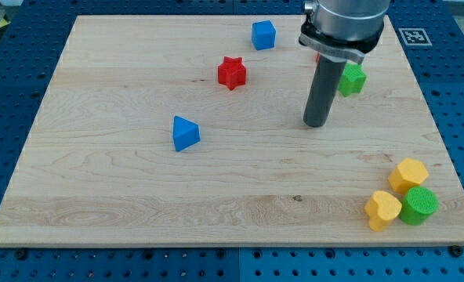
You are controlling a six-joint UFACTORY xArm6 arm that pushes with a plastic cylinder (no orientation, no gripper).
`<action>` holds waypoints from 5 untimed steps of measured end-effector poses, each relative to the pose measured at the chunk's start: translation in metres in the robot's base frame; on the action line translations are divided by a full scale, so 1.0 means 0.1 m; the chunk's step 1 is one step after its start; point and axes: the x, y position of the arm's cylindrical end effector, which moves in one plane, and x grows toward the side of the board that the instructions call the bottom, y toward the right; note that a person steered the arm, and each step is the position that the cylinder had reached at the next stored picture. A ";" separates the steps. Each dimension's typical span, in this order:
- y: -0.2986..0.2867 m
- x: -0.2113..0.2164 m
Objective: Go to the right side of the blue cube
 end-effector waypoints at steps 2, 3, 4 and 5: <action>-0.11 -1.22; -0.03 -1.24; -0.01 -1.72; -0.01 -1.91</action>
